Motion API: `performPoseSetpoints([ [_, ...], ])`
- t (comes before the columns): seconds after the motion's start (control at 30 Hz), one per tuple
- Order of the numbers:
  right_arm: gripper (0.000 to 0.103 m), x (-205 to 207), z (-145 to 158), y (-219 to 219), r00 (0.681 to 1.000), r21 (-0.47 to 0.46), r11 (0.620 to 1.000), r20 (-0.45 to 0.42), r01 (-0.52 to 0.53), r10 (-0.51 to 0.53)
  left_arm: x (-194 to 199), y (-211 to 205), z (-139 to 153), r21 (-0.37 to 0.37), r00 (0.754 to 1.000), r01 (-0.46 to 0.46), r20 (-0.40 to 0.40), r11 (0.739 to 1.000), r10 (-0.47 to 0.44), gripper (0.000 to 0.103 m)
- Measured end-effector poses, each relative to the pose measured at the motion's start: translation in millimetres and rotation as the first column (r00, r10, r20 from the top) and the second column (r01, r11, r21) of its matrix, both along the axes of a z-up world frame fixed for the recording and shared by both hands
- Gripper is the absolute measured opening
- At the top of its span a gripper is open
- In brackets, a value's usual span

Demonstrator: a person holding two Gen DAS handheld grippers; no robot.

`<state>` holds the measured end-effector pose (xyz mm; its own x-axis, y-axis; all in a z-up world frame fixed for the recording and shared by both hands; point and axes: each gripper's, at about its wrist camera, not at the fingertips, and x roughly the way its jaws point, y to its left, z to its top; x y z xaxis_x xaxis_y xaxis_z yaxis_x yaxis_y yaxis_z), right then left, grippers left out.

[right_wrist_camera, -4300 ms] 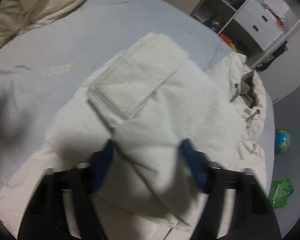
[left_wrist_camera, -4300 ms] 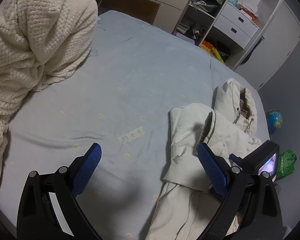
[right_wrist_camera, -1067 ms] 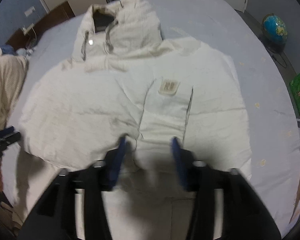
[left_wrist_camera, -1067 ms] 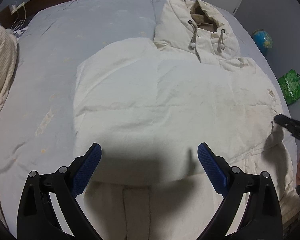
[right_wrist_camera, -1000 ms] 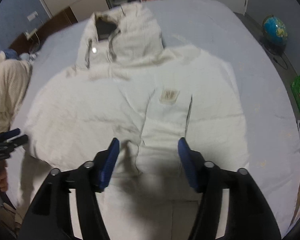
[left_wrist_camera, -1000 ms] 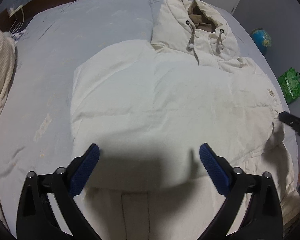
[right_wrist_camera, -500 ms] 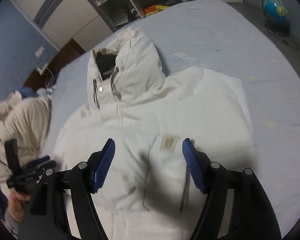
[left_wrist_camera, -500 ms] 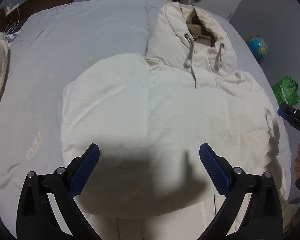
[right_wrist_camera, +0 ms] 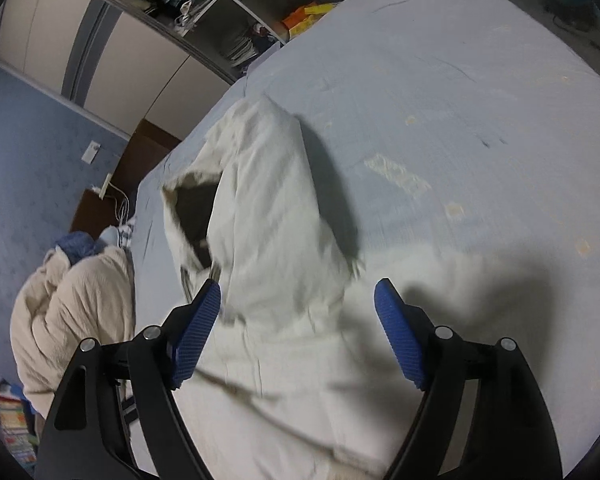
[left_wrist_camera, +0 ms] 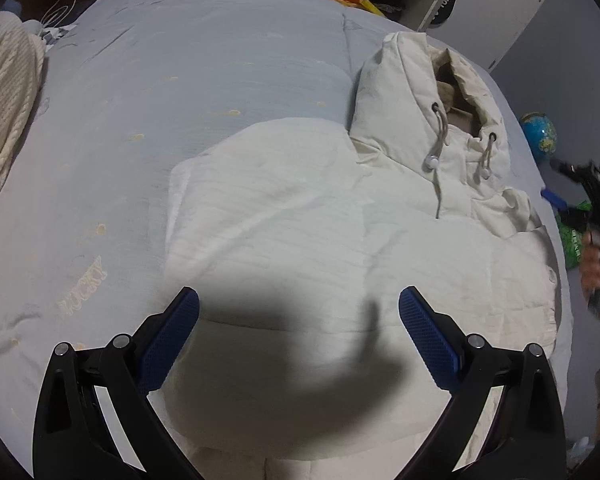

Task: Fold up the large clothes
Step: 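Grasp the jacket hood with the right tool and lift it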

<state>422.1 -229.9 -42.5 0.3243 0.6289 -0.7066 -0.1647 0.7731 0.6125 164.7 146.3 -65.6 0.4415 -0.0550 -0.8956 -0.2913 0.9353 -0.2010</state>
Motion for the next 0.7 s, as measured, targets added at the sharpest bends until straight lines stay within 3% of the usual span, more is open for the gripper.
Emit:
performPoseSetpoints([
  [0.57,0.075,112,-43,83,0.997,0.109,0.993,-0.066,-0.044,0.052,7,-2,-12,0.034,0.999,0.029,-0.022,0.999,-0.029,0.096],
  [0.7,0.075,124,-51,109,0.997,0.065,0.997,-0.070,-0.039,0.044,6,-1,-12,0.038,0.999,0.032,-0.022,0.999,-0.032,0.096],
])
